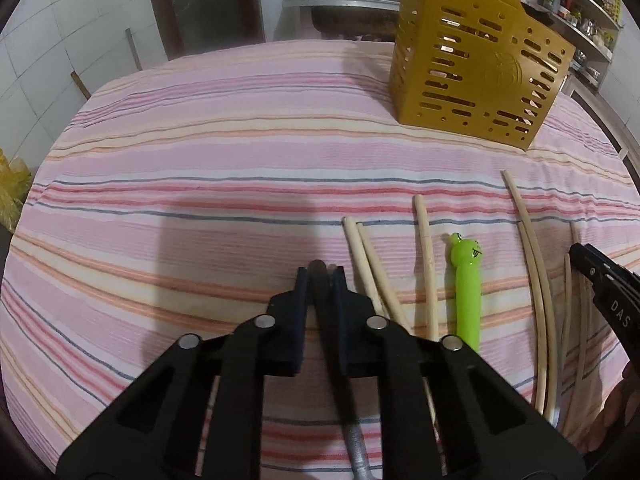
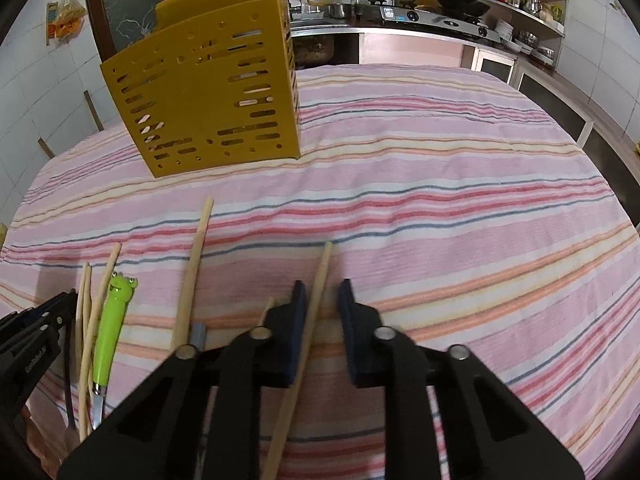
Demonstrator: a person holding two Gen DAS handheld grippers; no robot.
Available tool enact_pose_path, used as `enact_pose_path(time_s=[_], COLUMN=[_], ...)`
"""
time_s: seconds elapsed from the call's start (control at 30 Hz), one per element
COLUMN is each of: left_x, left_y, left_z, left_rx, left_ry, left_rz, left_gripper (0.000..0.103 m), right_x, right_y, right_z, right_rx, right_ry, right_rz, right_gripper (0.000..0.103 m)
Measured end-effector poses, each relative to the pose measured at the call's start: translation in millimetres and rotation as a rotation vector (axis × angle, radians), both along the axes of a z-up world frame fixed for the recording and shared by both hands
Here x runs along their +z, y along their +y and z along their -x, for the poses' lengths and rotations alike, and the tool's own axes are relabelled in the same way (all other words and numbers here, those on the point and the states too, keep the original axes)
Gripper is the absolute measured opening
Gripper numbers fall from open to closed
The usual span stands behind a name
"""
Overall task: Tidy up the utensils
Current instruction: 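Close the left tool on the steel spoon while the right tool grips a wooden chopstick, then lift the spoon with the left tool while the right tool carries the chopstick to the yellow holder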
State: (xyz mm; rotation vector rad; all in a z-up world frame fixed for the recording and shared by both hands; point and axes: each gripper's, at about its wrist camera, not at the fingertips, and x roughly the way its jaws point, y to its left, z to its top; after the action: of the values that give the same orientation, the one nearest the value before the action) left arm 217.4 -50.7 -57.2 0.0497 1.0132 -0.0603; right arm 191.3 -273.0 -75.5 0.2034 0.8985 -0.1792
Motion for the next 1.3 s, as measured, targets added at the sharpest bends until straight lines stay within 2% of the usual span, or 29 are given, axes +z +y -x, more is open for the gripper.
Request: enact_pose_path(time_s=[0.27, 0.4, 0.6, 0.9, 1.17, 1.3], left_x=[2, 10, 35, 84, 106, 110], left_y=[2, 9, 21, 23, 29, 28], left_z=[10, 15, 34, 68, 82, 90], left_rx=[0.002, 0.022, 0.050, 0.058, 0.062, 0.050], left_ry=[-0.032, -0.068, -0.178, -0.433, -0.516, -0.556], left_rz=[0.000, 0.002, 0.004, -0.020, 0.003, -0.003], left_gripper=[0.008, 0.008, 0.008, 0.008, 0.008, 0.008], right_x=[3, 15, 37, 83, 104, 103], right_y=[0, -1, 1, 1, -1, 3], right_z=[1, 9, 28, 54, 71, 74], right_rx=[0.000, -0.009, -0.005, 0.016, 0.023, 0.031], right_ry=[-0.024, -0.077, -0.193, -0.409, -0.545, -0.572], right_rz=[-0.007, 0.000, 0.016, 0.027, 0.034, 0.052], right_gripper=[0.006, 0.006, 0.006, 0.006, 0.006, 0.006])
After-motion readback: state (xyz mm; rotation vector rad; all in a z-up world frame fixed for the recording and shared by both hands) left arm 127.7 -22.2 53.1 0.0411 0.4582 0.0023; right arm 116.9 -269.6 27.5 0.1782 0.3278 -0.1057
